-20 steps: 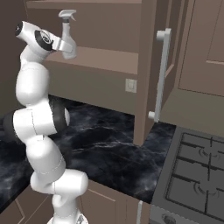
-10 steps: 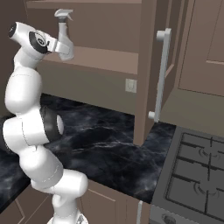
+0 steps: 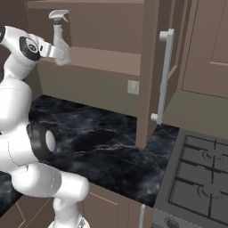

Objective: Move the cutting board and knife to the sink. Then move spray from the cabinet to the counter.

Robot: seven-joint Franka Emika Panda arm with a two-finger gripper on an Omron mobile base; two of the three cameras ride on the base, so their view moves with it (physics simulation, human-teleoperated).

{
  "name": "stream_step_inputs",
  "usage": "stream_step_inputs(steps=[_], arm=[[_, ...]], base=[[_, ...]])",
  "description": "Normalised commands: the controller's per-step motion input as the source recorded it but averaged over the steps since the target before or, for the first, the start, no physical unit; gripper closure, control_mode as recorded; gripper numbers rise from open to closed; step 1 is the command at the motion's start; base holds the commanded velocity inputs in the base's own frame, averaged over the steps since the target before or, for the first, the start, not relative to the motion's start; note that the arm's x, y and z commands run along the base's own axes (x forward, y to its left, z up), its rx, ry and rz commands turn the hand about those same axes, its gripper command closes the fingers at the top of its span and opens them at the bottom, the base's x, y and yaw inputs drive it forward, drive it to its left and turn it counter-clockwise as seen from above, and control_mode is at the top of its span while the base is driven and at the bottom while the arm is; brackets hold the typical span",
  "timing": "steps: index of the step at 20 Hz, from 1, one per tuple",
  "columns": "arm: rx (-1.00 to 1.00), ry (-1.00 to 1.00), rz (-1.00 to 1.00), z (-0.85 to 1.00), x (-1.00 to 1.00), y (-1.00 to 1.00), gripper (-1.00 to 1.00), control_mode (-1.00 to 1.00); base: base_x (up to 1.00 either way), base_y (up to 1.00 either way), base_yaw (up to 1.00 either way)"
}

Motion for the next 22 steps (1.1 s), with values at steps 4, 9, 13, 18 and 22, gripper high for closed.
stream_step_inputs(steps=[4,9,13,18,22], arm=[[0.08,-0.02,0.0,0.06,-0.61,-0.07,1.0,-1.0],[0.16,0.0,0.03,0.04,-0.66,-0.14,1.0,-1.0],[0.13,0.0,0.06,0.03,-0.65,-0.1,1.0,-1.0],[0.06,0.0,0.11,0.0,-0.65,-0.02,1.0,-1.0],[0.0,0.0,0.2,0.0,-0.66,-0.03,1.0,-1.0]], base=[[0.0,0.0,0.0],[0.0,0.0,0.0],[0.0,0.0,0.0],[0.0,0.0,0.0],[0.0,0.0,0.0]])
